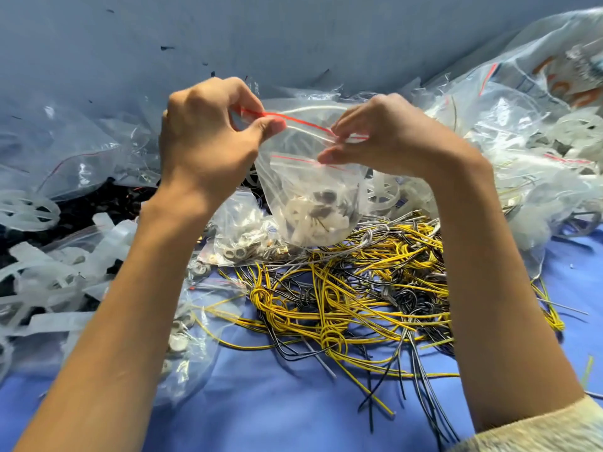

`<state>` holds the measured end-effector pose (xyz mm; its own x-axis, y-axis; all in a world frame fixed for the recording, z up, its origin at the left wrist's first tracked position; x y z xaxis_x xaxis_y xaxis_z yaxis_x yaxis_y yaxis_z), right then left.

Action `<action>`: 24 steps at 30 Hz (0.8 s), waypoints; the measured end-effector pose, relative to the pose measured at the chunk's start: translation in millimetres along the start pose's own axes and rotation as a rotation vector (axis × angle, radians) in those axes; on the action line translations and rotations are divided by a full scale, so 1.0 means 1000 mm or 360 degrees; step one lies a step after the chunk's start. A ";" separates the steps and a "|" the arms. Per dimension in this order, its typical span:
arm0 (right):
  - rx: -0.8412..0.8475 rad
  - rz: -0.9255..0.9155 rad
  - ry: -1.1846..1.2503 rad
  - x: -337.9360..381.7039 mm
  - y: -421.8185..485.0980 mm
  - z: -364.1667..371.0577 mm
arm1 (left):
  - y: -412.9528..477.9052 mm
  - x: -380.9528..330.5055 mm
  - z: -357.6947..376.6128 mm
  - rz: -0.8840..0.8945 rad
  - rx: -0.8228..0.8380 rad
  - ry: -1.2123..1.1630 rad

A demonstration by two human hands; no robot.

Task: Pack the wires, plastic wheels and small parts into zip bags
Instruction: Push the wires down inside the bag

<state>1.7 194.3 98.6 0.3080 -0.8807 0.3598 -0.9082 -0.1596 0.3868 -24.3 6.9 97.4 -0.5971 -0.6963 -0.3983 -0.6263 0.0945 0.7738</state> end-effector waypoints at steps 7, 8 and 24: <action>-0.0320 -0.0028 0.0239 -0.009 -0.003 -0.013 | 0.001 0.002 0.003 -0.0019 -0.0003 -0.0059; -0.0434 -0.0076 0.0357 -0.008 -0.004 -0.017 | 0.001 0.005 0.003 -0.0046 0.0001 -0.0084; 0.0099 0.0244 0.0888 -0.057 -0.022 -0.015 | 0.001 0.023 0.005 -0.0253 0.0404 -0.0420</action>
<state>8.9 254.4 82.3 0.2589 -0.5304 0.8072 -0.9640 -0.0896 0.2503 -41.0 -5.2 86.3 -0.5705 -0.5127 -0.6417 -0.8054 0.1961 0.5594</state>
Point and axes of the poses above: each hand's wrist, its own y-axis towards the middle knuckle, its own z-axis out of the palm, x = y × z, the point moved 5 cm from there along y, towards the middle knuckle, and after that the axes turned 5 degrees about y, right-handed, at the moved point
